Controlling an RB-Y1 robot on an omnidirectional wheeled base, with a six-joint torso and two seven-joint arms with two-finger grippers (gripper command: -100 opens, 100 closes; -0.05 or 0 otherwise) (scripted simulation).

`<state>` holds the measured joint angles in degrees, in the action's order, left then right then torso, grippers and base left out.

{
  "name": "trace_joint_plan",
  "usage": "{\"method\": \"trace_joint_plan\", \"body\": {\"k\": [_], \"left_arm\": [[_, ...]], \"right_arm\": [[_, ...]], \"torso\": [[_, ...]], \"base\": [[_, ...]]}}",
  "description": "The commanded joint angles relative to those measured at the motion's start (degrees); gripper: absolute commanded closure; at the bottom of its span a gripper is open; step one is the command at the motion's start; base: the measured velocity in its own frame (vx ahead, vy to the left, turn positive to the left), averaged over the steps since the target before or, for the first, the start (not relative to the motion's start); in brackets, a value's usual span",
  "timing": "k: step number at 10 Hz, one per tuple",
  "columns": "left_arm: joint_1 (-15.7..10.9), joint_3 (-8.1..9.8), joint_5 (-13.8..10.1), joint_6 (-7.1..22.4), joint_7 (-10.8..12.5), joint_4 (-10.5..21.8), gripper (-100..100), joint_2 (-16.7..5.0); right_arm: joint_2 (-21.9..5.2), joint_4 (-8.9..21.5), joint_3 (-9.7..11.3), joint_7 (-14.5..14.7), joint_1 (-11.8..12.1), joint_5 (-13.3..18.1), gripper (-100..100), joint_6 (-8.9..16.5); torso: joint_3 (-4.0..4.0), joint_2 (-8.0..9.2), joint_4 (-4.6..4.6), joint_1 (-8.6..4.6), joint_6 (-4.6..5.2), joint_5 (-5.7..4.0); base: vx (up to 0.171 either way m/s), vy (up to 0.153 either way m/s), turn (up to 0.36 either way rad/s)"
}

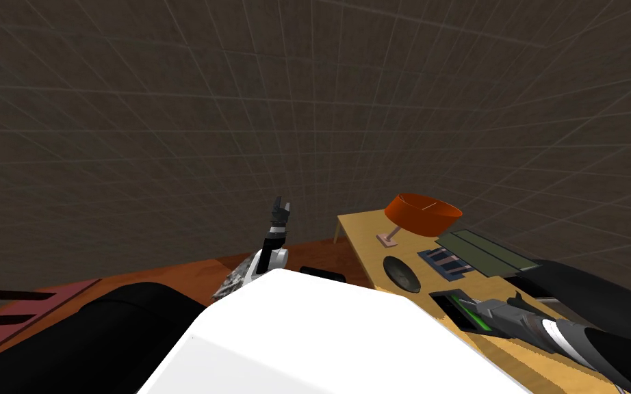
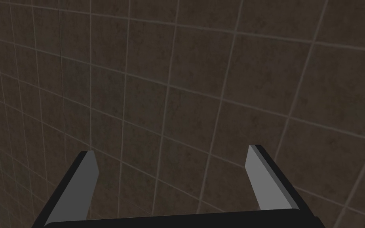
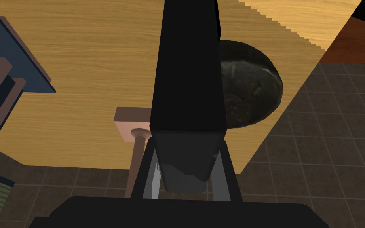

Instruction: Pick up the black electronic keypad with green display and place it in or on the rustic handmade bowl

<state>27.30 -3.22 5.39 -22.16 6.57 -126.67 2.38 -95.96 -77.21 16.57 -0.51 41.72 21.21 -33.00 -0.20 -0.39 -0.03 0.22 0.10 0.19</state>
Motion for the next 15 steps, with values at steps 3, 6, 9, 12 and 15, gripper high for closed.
{"method": "trace_joint_plan", "body": {"k": [3, 6, 9, 12, 15], "left_arm": [[0.00, 0.00, 0.00, 0.00, 0.00, 0.00, 0, 0.00], [0.00, 0.00, 0.00, 0.00, 0.00, 0.00, 0, 0.00], [0.00, 0.00, 0.00, 0.00, 0.00, 0.00, 0, 0.00], [0.00, 0.00, 0.00, 0.00, 0.00, 0.00, 0, 0.00], [-0.01, 0.00, 0.00, 0.00, 0.00, 0.00, 0, 0.00]], "right_arm": [[-4.66, -0.76, -1.27, -2.17, -0.01, -1.10, 100, -1.99], [-7.60, -1.63, -2.18, -3.44, 0.33, -1.90, 100, -2.87], [-10.94, -2.58, -3.25, -4.92, 0.67, -2.86, 100, -3.87], [-15.48, -3.78, -4.79, -6.99, 1.09, -4.23, 100, -5.22], [-18.30, -4.49, -5.78, -8.32, 1.33, -5.13, 100, -6.06]], "torso": [[0.01, 0.01, 0.01, 0.01, -0.01, 0.03], [0.03, 0.05, 0.02, 0.03, -0.01, 0.05], [0.04, 0.07, 0.02, 0.09, -0.01, 0.07], [0.01, 0.00, 0.03, 0.20, -0.03, 0.13], [0.07, 0.11, 0.05, 0.09, -0.01, 0.11]], "base": [[0.041, 0.045, -0.066], [0.031, 0.040, -0.049], [0.032, 0.043, -0.059], [0.048, 0.059, -0.082], [0.025, 0.033, -0.041]]}}
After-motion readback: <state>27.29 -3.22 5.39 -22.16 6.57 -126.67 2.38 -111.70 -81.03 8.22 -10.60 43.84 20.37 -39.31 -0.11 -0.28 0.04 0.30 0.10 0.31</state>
